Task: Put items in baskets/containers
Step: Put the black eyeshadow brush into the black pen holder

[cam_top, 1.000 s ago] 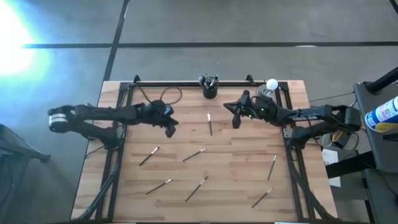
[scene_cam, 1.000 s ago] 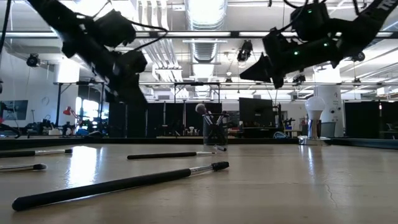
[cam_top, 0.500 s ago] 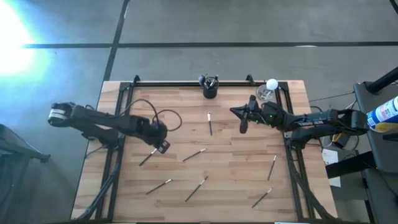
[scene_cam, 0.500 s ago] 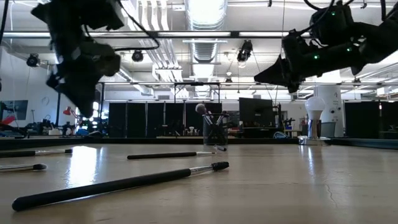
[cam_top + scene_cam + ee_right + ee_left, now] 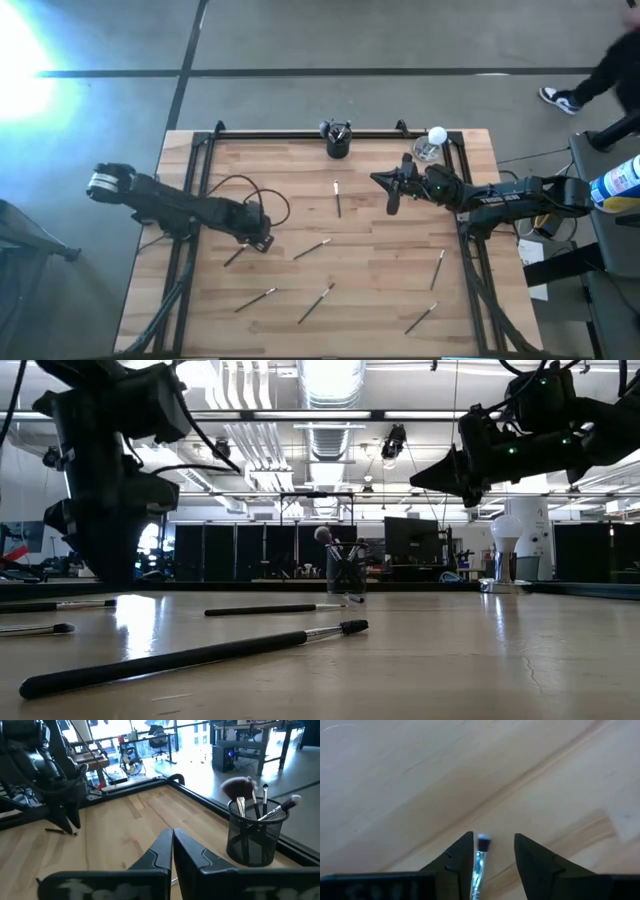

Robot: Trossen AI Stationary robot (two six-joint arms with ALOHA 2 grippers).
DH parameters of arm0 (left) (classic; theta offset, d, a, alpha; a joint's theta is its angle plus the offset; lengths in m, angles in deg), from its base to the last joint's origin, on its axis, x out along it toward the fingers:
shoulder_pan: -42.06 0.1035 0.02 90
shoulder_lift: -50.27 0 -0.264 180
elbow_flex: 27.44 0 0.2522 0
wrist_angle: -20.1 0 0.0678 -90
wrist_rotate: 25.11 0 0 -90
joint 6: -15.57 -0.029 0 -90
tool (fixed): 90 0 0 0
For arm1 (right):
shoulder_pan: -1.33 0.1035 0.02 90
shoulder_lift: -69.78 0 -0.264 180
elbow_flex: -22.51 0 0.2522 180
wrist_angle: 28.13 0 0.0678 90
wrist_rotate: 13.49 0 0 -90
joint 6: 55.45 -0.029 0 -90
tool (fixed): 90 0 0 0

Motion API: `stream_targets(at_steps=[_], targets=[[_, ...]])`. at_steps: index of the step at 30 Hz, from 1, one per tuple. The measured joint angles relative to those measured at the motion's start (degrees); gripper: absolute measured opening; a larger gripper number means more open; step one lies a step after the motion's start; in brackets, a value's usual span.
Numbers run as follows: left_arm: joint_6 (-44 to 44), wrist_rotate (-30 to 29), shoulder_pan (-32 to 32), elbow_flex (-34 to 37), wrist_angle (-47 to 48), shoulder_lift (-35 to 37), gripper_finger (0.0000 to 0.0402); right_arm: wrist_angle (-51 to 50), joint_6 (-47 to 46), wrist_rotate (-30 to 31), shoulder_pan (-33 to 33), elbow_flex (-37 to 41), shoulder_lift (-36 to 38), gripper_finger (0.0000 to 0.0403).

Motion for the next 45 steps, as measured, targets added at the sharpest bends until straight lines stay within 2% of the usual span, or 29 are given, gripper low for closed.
stream_targets(at_steps=[9, 12, 17, 21, 25, 29, 32, 34, 38, 42, 45], targets=[[0.2, 0.2, -0.2, -0.2, 1.1, -5.0, 0.0125, 0.0, 0.5, 0.0, 0.0, 0.0, 0.0, 0.0011], [0.3, 0.1, -0.2, -0.3, 1.3, -6.1, 0.0098, 0.0, 0.9, 0.0, 0.0, 0.0, 0.0, 0.0011], [0.1, -0.3, -0.2, -0.2, 1.8, -6.2, 0.0015, 0.0, 1.1, 0.0, 0.0, 0.0, 0.0, 0.0011], [0.2, -1.9, -0.2, 0.1, 1.2, -3.1, 0.0004, -0.4, 1.1, 0.1, 0.0, 0.0, 0.0, 0.0011], [1.4, -7.2, -0.1, 0.1, -0.2, 3.0, 0.0001, -0.5, 1.0, 0.2, 0.0, 0.0, 0.0, 0.0011], [0.8, -15.6, -0.1, 0.1, -4.7, 9.1, 0.0001, -0.5, 1.0, 0.2, 0.0, 0.0, 0.0, 0.0011], [-4.9, -22.2, 0.0, 0.0, -12.5, 12.4, 0.0, -0.5, 1.1, 0.2, 0.0, 0.0, 0.0, 0.0011], [-11.6, -24.2, 0.7, 0.1, -21.3, 13.7, 0.0, -0.5, 1.1, 0.2, 0.0, 0.0, 0.0, 0.0011], [-26.8, -19.4, 5.0, 1.6, -39.6, 14.5, 0.0, -0.5, 1.1, 0.2, 0.0, 0.0, 0.0, 0.0011], [-37.4, -9.1, 13.7, 4.1, -56.6, 13.5, 0.0, -0.5, 1.1, 0.2, 0.0, 0.0, 0.0, 0.0011], [-42.6, 1.0, 22.2, 5.9, -68.5, 10.2, 0.0, -0.4, 1.1, 0.2, 0.0, 0.0, 0.0, 0.0011]])
